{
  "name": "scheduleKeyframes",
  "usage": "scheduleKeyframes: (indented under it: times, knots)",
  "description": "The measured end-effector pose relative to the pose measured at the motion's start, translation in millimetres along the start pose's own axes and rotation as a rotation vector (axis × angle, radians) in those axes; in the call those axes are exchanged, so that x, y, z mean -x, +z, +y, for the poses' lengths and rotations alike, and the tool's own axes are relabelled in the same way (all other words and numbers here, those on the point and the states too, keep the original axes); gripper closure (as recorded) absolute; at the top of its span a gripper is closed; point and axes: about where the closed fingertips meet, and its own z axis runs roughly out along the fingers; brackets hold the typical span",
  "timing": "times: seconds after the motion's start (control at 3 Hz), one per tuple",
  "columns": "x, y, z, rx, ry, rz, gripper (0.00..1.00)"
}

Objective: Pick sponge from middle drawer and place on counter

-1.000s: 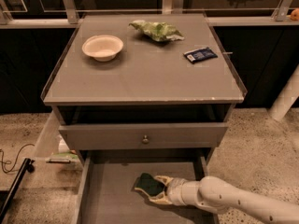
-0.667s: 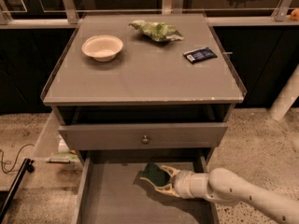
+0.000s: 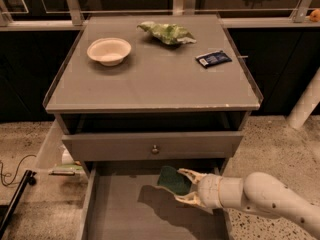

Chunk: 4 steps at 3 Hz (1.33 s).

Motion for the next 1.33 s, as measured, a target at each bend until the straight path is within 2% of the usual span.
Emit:
scheduleKeyframes:
  times: [0.33, 0.67, 1.0, 1.33]
  knots:
    - [43, -41, 7, 0.052, -0.103, 0.054, 1.00]
    - [91, -77, 9, 0.081, -0.193, 0.113, 1.00]
    - [142, -110, -15, 0.116, -0.223, 0.125, 1.00]
    - [142, -110, -15, 0.116, -0.223, 0.125, 1.00]
